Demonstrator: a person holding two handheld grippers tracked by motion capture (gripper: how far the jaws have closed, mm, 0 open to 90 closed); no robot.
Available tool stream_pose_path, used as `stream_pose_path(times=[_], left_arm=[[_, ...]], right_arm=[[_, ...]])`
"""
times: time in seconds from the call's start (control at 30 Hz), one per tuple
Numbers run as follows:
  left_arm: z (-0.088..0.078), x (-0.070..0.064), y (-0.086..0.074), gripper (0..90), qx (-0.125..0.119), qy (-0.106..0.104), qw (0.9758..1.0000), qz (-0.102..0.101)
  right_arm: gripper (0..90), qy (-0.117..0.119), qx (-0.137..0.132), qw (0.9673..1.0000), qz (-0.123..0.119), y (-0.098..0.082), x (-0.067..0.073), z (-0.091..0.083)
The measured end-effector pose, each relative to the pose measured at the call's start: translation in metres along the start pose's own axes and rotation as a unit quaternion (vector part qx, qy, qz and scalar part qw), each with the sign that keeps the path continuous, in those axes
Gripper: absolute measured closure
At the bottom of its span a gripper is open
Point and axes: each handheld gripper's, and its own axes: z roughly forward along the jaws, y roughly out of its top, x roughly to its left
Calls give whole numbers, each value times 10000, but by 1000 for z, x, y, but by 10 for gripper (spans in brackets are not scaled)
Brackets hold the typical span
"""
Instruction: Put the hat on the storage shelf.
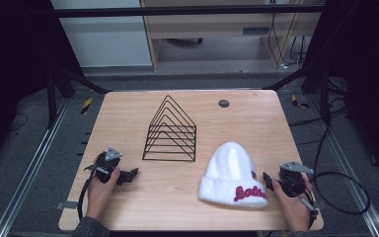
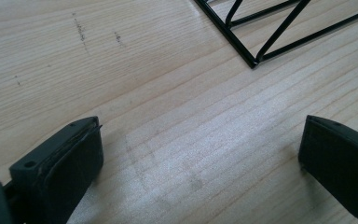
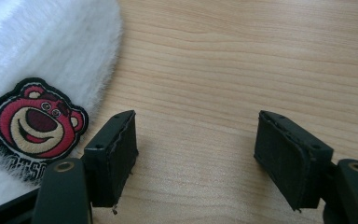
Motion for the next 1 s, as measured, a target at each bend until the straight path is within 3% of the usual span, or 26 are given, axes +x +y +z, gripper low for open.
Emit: stream_pose_path(times=[0.77,0.8,0.87,0.93,1.0], left_arm=[[0,0,0,0,2,0,10000,2],[0,0,0,0,2,0,10000,0],[0,0,0,0,-5,5,10000,-10],[0,-1,0,0,12,31,10000,-13],[0,-2,0,0,7,58,10000,-41]], right_arm=[[285,-10,14,10000,49,0,2,0],[241,76,36,10000,-32,1,1,1],[242,105,48,9999,-52,2,1,2],[260,240,146,9996,86,10,-3,0],[276,-9,60,10000,38,24,-5,-3]])
